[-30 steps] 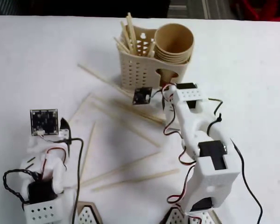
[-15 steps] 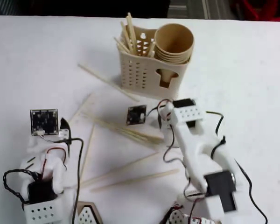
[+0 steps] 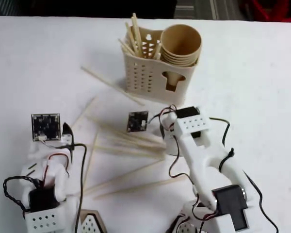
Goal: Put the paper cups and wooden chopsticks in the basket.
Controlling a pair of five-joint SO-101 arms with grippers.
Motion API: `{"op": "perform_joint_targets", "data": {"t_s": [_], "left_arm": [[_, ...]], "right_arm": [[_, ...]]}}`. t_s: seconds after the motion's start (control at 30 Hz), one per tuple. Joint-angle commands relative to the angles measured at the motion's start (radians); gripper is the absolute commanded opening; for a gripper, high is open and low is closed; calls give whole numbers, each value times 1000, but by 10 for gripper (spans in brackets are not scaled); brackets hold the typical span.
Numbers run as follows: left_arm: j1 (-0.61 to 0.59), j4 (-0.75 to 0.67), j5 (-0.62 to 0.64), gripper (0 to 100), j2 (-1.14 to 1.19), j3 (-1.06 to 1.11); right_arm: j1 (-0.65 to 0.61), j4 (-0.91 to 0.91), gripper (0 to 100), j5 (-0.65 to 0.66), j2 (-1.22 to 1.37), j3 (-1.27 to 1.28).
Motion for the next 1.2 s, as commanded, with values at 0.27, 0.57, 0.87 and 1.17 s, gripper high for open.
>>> {"op": "perform_joint_targets", "data": {"t_s": [0.27,0.57,0.87,1.17], "left_arm": [[-7,-29,-12,125,-13,-8],[-7,-29,-12,125,-13,-8],[-7,-29,-12,125,-13,-8],[-7,-29,-12,125,-13,-8]], "right_arm": [[-157,-56,215,-118,-8,-2],[-162,-156,214,-140,113,-6],[-148,-160,127,-135,254,-78],[-139,-33,19,-133,282,-169]]}}
